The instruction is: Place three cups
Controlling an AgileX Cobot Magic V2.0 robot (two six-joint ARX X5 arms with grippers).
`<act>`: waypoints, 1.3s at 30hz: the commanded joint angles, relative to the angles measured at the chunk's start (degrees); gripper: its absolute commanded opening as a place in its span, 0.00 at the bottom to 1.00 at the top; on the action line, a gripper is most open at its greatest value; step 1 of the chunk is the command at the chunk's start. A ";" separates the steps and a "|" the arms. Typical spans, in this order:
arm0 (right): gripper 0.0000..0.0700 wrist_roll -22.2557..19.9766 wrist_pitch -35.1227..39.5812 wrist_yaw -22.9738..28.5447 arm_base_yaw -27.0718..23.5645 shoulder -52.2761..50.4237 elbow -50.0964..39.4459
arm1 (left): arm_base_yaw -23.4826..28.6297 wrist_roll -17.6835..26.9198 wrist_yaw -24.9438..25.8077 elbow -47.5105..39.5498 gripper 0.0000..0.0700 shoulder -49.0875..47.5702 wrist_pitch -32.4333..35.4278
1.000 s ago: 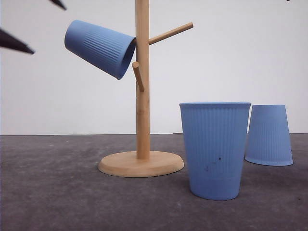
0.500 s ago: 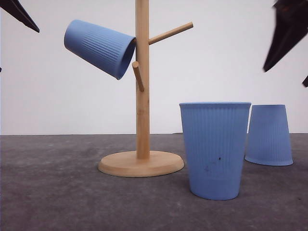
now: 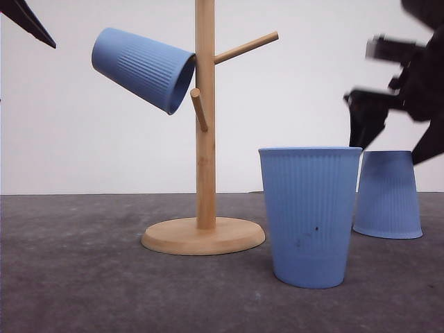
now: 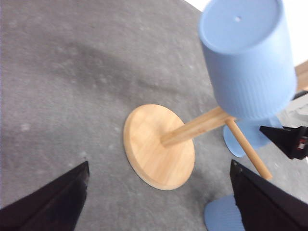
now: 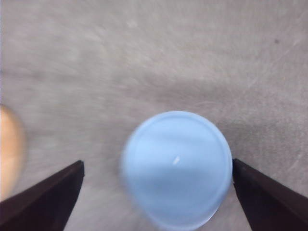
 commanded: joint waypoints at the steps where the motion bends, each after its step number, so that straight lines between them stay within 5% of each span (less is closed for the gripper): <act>1: 0.89 -0.83 1.39 1.66 0.09 2.01 0.96 | -0.07 0.42 -0.35 0.59 0.78 0.28 0.42; 5: 0.83 -1.06 3.31 2.62 0.07 4.26 0.96 | -0.07 0.42 -0.56 0.59 0.78 0.28 0.42; 10: 0.52 -1.92 3.40 2.33 0.08 4.22 0.97 | -0.07 0.42 -0.57 0.59 0.78 0.28 0.40; 17: 0.51 -1.92 -7.43 -0.57 -0.73 -4.94 0.98 | -0.07 0.42 -0.57 0.59 0.78 0.30 0.41; 21: 0.52 -2.11 -14.84 -8.72 -3.71 -13.43 0.57 | -0.07 0.43 -0.57 0.59 0.78 0.31 0.42; 26: 0.52 -1.05 -17.39 -25.95 -12.11 -23.17 -2.60 | -0.07 0.44 -0.57 0.59 0.78 0.31 0.42; 31: 0.52 9.53 -9.25 -45.03 -22.81 -27.19 -6.07 | -0.07 0.42 -0.57 0.59 0.78 0.31 0.46; 39: 0.52 32.16 12.67 -50.03 -20.01 -24.34 -6.19 | -0.07 0.42 -0.55 0.59 0.78 0.29 0.46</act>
